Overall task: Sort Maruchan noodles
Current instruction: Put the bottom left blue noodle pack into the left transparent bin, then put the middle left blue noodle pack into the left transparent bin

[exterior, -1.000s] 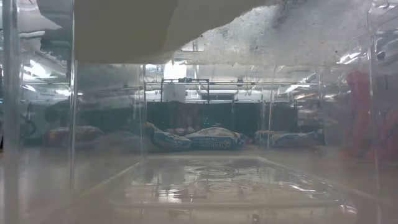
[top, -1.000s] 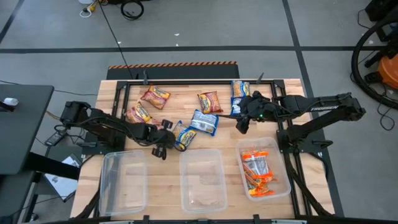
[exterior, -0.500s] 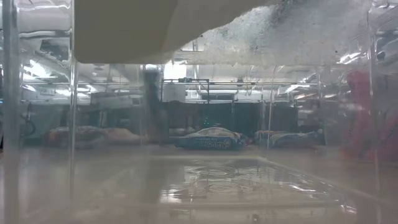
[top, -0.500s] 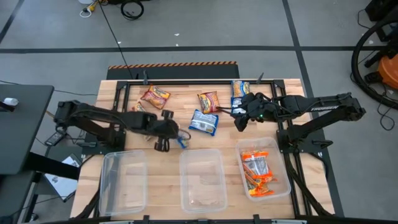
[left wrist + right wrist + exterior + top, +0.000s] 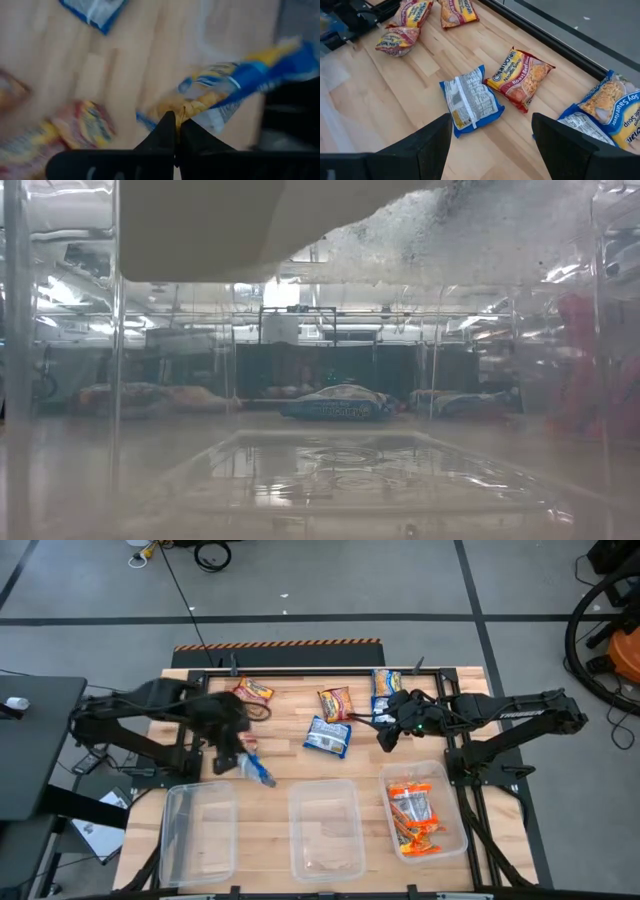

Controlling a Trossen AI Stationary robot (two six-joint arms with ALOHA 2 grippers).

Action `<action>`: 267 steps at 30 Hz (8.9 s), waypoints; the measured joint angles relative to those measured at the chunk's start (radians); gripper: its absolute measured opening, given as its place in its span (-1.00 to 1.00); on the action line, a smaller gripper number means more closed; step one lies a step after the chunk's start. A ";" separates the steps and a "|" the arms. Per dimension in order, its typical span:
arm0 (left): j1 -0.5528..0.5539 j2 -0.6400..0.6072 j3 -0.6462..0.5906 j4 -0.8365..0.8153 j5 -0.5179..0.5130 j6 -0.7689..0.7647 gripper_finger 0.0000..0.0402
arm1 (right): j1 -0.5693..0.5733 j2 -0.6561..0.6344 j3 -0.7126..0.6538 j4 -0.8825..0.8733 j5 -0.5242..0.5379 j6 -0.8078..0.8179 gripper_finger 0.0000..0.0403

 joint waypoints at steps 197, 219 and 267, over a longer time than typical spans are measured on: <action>-0.938 0.043 -1.074 1.316 0.289 -0.813 -0.79 | 0.028 0.000 0.000 0.004 -0.133 -0.122 0.39; -0.768 -0.097 -0.917 1.322 0.582 -1.016 -0.82 | -0.029 0.175 0.000 0.167 -0.211 -0.375 0.39; -0.375 -0.286 -0.575 0.657 -0.656 -0.201 -0.78 | -0.187 0.574 0.046 0.577 -0.354 -0.382 -0.97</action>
